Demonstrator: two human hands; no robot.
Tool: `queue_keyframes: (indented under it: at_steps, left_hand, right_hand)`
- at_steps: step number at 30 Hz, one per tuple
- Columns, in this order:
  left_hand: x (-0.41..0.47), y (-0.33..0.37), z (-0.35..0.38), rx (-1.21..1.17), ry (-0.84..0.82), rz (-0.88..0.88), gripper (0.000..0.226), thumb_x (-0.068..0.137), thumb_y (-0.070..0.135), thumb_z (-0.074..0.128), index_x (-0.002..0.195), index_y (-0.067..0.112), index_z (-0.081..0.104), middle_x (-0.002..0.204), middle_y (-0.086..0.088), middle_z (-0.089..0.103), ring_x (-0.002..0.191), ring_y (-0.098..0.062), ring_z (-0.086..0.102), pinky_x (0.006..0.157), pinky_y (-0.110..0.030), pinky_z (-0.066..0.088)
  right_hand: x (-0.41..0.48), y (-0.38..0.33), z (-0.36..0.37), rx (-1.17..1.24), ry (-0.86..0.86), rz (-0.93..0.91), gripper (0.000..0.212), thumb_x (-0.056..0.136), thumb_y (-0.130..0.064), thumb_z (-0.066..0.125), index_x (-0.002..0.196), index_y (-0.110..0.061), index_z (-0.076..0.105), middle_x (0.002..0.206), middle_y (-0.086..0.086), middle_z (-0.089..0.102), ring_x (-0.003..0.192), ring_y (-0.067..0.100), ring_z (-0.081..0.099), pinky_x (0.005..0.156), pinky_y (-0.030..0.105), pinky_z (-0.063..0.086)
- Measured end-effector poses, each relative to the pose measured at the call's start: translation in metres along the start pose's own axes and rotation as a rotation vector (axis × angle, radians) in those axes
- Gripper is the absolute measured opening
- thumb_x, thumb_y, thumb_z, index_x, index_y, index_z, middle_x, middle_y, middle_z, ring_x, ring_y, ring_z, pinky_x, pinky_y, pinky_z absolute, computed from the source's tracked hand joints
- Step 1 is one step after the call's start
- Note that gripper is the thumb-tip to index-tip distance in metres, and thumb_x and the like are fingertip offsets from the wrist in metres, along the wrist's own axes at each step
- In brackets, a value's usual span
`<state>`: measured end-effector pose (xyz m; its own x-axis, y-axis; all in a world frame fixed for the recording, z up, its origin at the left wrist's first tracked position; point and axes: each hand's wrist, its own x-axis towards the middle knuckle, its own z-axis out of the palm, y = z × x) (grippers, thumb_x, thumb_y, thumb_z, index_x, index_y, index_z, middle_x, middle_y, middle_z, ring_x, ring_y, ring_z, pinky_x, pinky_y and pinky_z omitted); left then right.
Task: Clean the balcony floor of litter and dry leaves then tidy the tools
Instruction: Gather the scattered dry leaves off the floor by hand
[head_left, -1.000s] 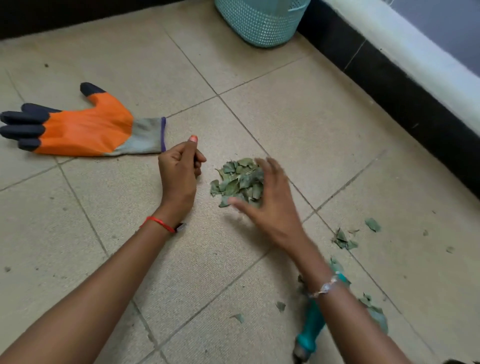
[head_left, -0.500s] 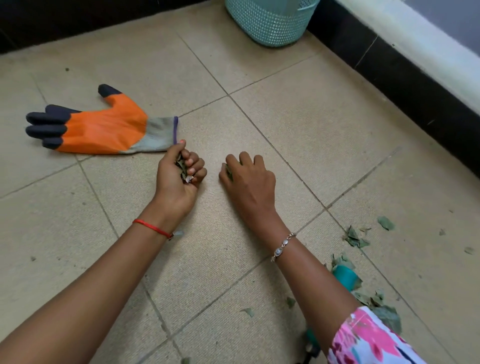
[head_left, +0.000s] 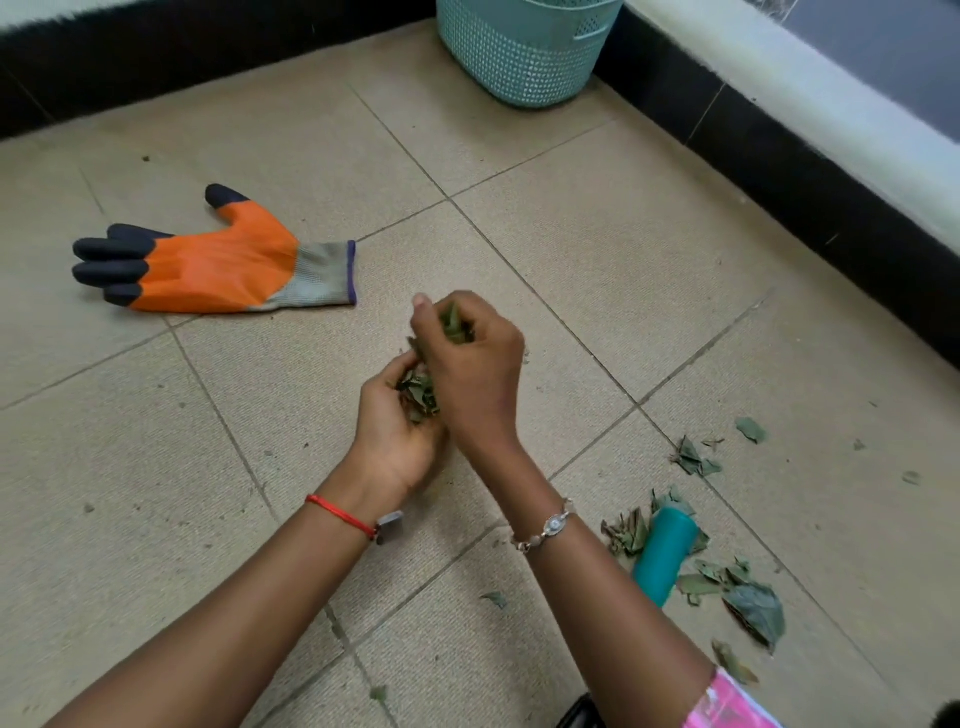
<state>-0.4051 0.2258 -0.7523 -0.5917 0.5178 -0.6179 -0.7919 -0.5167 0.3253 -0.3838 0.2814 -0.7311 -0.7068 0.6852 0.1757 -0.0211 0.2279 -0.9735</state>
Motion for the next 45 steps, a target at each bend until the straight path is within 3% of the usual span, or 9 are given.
queue_keyframes:
  at_steps: [5, 8, 10, 14, 20, 24, 30, 41, 45]
  left_hand:
    - [-0.014, -0.002, -0.007, -0.007, -0.153, -0.061, 0.049, 0.092, 0.035, 0.045, 0.129, 0.003, 0.048, 0.133, -0.013, 0.051, 0.124, -0.023, 0.051, 0.088, -0.045, 0.045]
    - [-0.019, 0.0, -0.013, -0.049, -0.264, -0.137, 0.058, 0.065, 0.026, 0.079, 0.114, -0.002, 0.065, 0.125, -0.018, 0.06, 0.111, -0.028, 0.062, 0.089, -0.047, 0.052]
    - [-0.021, 0.002, -0.012, 0.033, -0.201, -0.106, 0.029, 0.079, 0.023, 0.06, 0.092, 0.001, 0.074, 0.109, -0.015, 0.068, 0.094, -0.022, 0.069, 0.08, -0.034, 0.056]
    - [-0.019, -0.001, -0.003, 0.155, -0.058, 0.021, 0.062, 0.1, 0.02, 0.03, 0.057, 0.01, 0.073, 0.063, -0.005, 0.069, 0.057, -0.011, 0.069, 0.049, -0.018, 0.054]
    - [-0.01, 0.011, -0.006, -0.015, -0.021, -0.031, 0.026, 0.095, 0.023, 0.042, 0.08, 0.01, 0.06, 0.071, -0.005, 0.06, 0.06, -0.015, 0.062, 0.059, -0.022, 0.055]
    - [-0.011, 0.021, -0.016, -0.071, -0.046, 0.003, 0.026, 0.093, 0.02, 0.041, 0.076, 0.01, 0.057, 0.071, -0.005, 0.056, 0.059, -0.014, 0.057, 0.057, -0.021, 0.052]
    - [-0.012, 0.039, -0.022, -0.127, -0.076, 0.074, 0.019, 0.078, 0.017, 0.05, 0.067, 0.008, 0.063, 0.072, -0.005, 0.057, 0.059, -0.015, 0.059, 0.058, -0.022, 0.053]
    - [-0.015, 0.024, -0.021, -0.065, -0.11, -0.004, 0.023, 0.078, 0.016, 0.049, 0.061, 0.008, 0.064, 0.07, -0.004, 0.057, 0.058, -0.014, 0.058, 0.06, -0.02, 0.052]
    - [-0.017, 0.015, -0.017, -0.061, -0.115, -0.021, 0.014, 0.076, 0.015, 0.05, 0.068, 0.009, 0.06, 0.07, -0.004, 0.057, 0.058, -0.015, 0.058, 0.06, -0.02, 0.052]
  right_hand:
    - [-0.023, 0.016, 0.011, -0.302, -0.174, -0.138, 0.025, 0.086, -0.024, 0.062, 0.067, -0.01, 0.054, 0.073, -0.003, 0.047, 0.073, 0.013, 0.044, 0.07, 0.029, 0.038]
    - [-0.032, 0.016, 0.004, -0.495, -0.215, -0.229, 0.039, 0.09, -0.043, 0.045, 0.075, -0.009, 0.055, 0.079, 0.002, 0.051, 0.079, 0.016, 0.045, 0.076, 0.03, 0.036]
    - [-0.035, 0.013, -0.004, -0.514, -0.253, -0.263, 0.04, 0.093, -0.037, 0.035, 0.082, -0.008, 0.059, 0.088, 0.005, 0.057, 0.092, 0.019, 0.051, 0.092, 0.033, 0.037]
    - [-0.042, 0.013, -0.018, -0.699, -0.367, -0.338, 0.044, 0.094, -0.036, 0.031, 0.115, -0.009, 0.058, 0.127, 0.006, 0.056, 0.137, 0.02, 0.031, 0.118, 0.037, 0.006]
    - [-0.023, -0.004, -0.052, 0.011, -0.224, 0.153, 0.05, 0.091, -0.049, 0.026, 0.127, -0.025, 0.051, 0.136, -0.011, 0.047, 0.119, -0.015, 0.038, 0.096, -0.001, 0.026]
    - [-0.005, 0.034, -0.07, -0.471, -0.246, 0.174, 0.053, 0.1, -0.044, 0.023, 0.145, -0.018, 0.029, 0.155, 0.0, 0.023, 0.143, 0.009, 0.016, 0.118, 0.029, 0.006]
    - [-0.029, 0.053, -0.05, -0.921, -0.584, -0.133, 0.07, 0.094, -0.061, 0.011, 0.15, -0.02, 0.001, 0.157, -0.003, -0.005, 0.143, 0.007, -0.009, 0.117, 0.028, -0.01]
    - [-0.082, 0.043, -0.076, -0.742, -0.765, -0.262, 0.048, 0.1, -0.01, 0.024, 0.147, -0.018, 0.022, 0.156, -0.004, 0.012, 0.141, 0.003, 0.0, 0.106, 0.005, -0.012]
    - [-0.104, 0.044, -0.09, -0.791, -0.52, -0.28, 0.036, 0.086, 0.001, 0.046, 0.119, 0.003, 0.06, 0.125, 0.014, 0.06, 0.118, 0.025, 0.056, 0.106, 0.015, 0.028]
